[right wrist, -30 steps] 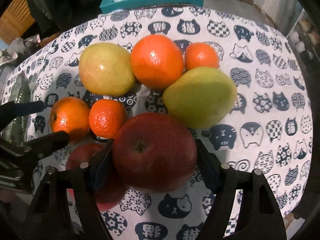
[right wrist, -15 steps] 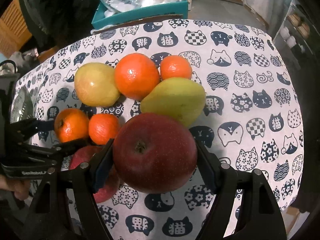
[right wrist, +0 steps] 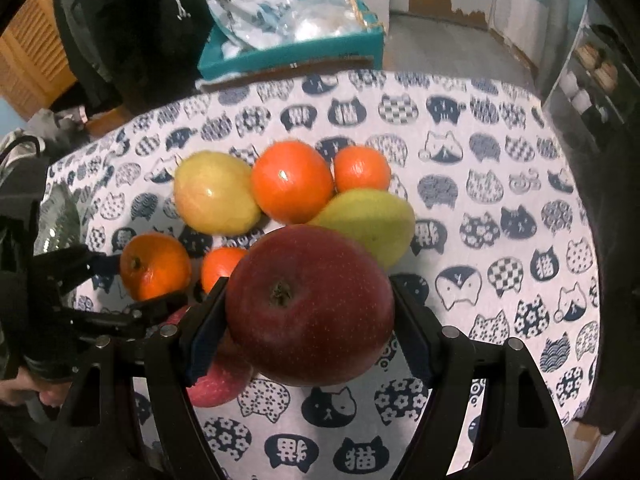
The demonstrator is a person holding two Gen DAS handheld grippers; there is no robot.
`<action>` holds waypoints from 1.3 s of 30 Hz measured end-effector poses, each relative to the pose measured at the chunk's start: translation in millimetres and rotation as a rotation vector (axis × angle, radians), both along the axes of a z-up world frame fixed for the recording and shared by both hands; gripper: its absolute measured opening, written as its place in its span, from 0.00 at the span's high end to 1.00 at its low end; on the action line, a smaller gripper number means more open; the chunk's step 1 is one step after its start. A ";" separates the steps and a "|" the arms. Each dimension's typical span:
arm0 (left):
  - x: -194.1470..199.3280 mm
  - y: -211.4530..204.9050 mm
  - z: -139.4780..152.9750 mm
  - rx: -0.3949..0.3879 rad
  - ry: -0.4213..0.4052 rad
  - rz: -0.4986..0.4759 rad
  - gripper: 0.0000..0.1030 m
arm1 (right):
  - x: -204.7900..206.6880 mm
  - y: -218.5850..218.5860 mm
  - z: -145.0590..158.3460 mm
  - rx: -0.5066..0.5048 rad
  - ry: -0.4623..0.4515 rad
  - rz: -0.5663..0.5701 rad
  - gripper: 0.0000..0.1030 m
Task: Organize fruits
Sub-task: 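Grasp the large orange with the left gripper while the right gripper grasps a red apple, then lift the orange and apple and carry both toward the glass bowl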
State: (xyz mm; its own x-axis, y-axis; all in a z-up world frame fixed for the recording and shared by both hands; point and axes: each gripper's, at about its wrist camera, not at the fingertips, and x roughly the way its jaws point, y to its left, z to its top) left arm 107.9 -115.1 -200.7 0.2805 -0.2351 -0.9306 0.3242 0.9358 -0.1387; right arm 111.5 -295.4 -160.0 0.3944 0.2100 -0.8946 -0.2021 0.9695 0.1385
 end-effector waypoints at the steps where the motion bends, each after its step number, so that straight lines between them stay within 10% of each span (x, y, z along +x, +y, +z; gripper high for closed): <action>1: -2.2 0.2 6.6 0.002 -0.015 0.005 0.36 | -0.4 0.6 3.5 -0.001 -0.010 0.002 0.26; 39: -72.4 48.7 179.7 -0.096 -0.373 0.057 0.36 | -47.0 22.0 156.3 0.118 -0.357 0.062 0.26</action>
State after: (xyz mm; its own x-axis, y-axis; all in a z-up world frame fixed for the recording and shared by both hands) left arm 35.5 -66.4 -21.0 0.6107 -0.2905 -0.7367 0.3167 0.9422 -0.1090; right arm 64.5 -273.3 -3.6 0.6606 0.3363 -0.6712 -0.3153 0.9357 0.1584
